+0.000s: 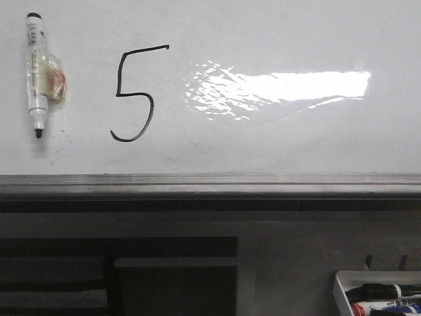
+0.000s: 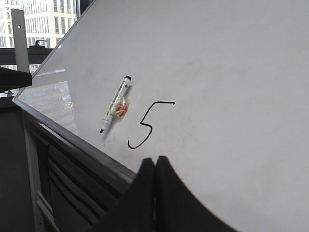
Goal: Write number 5 on whiteboard
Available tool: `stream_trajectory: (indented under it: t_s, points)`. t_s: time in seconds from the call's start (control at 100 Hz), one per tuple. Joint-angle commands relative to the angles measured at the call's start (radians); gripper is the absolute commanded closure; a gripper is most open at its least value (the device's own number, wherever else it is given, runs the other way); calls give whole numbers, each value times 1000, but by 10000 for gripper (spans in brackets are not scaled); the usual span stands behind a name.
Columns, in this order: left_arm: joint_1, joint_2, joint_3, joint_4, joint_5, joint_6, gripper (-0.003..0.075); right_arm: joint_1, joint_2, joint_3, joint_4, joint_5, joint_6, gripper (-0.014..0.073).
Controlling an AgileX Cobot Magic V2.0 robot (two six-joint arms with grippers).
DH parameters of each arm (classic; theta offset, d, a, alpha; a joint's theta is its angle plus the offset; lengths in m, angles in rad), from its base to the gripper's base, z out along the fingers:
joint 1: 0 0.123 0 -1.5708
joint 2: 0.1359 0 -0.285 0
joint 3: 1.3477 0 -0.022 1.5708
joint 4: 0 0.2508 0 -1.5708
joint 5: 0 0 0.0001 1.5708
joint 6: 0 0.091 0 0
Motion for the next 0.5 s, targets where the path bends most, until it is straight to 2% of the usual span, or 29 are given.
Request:
stream_trajectory:
  t_s: [0.0,0.12,0.21,0.34,0.42,0.49]
  points:
    - [88,-22,-18,-3,-21,4,741,-7,10,-25,-3,-87,-6,655]
    - [204,-63,27,-3,-16,2,741,-7,10,-25,-3,-87,-6,655]
    - [257,-97,81,0,-21,-79,741,-7,10,-25,-3,-87,-6,655]
    - [267,-131,159,62,-35,-192,741,-7,10,-25,-3,-87,-6,655]
    - [267,-131,194,61,-45,-203,741,-7,10,-25,-3,-87,-6,655]
    - [267,-131,191,54,32,-203,741,-7,10,-25,-3,-87,-6,655]
